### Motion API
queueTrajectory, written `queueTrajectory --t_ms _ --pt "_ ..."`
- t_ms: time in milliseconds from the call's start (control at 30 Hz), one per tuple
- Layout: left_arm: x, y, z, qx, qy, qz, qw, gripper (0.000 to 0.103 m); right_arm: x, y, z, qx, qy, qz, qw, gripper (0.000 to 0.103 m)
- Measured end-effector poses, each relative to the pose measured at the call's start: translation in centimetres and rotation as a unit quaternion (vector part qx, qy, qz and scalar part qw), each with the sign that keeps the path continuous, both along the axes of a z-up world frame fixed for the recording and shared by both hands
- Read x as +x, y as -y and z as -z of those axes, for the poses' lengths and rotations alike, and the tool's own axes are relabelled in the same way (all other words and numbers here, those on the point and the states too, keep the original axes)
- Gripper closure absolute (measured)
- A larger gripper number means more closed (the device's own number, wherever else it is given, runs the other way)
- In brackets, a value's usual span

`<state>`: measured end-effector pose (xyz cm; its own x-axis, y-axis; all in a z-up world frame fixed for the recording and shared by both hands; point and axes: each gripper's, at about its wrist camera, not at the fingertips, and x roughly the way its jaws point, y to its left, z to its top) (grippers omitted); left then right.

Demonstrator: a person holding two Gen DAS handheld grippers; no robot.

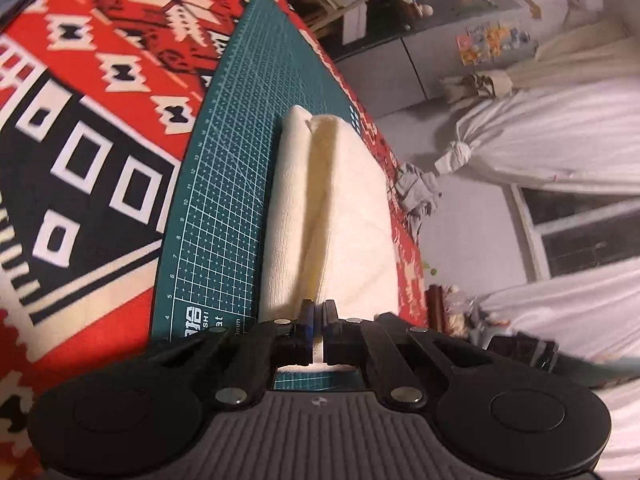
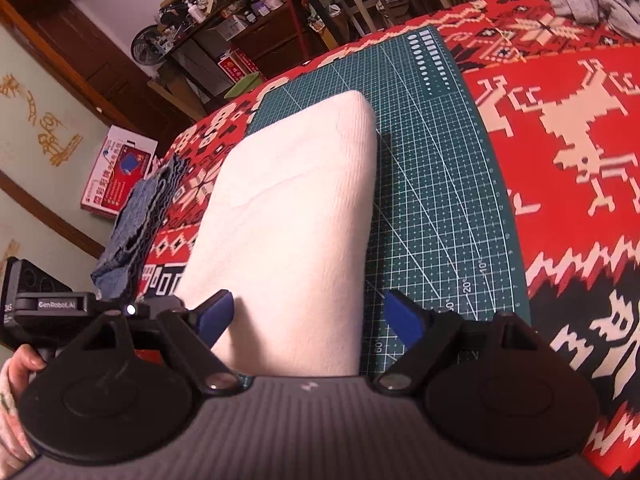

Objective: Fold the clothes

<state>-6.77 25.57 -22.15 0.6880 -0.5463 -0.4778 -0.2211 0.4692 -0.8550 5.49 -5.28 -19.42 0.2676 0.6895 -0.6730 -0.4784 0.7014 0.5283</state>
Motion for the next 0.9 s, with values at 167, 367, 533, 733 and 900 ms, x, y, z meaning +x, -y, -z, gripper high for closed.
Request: queueTrajectory --t_ms 167,367,533,733,900 --pt "-0.3 -0.5 -1.0 0.024 -0.004 -0.004 0.9997 0.082 -0.4 0.1 -0.1 -0.007 0.007 0.001 1.0 0.018" --pt "0.8 -0.4 -1.2 0.011 0.009 0.01 0.9999 0.057 -0.5 0.5 -0.1 -0.005 0.006 0.004 1.0 0.017" --pt "1.3 -0.8 0.2 -0.046 -0.001 0.013 0.9989 0.058 -0.3 0.9 0.0 0.003 -0.003 0.008 1.0 0.017" --pt "0.6 -1.0 0.8 -0.084 -0.014 0.026 0.996 0.058 -0.4 0.8 0.2 0.009 -0.007 0.004 1.0 0.017" --pt "0.3 -0.4 1.8 -0.138 -0.022 0.039 0.9894 0.058 -0.4 0.7 0.2 0.012 -0.009 0.005 1.0 0.017"
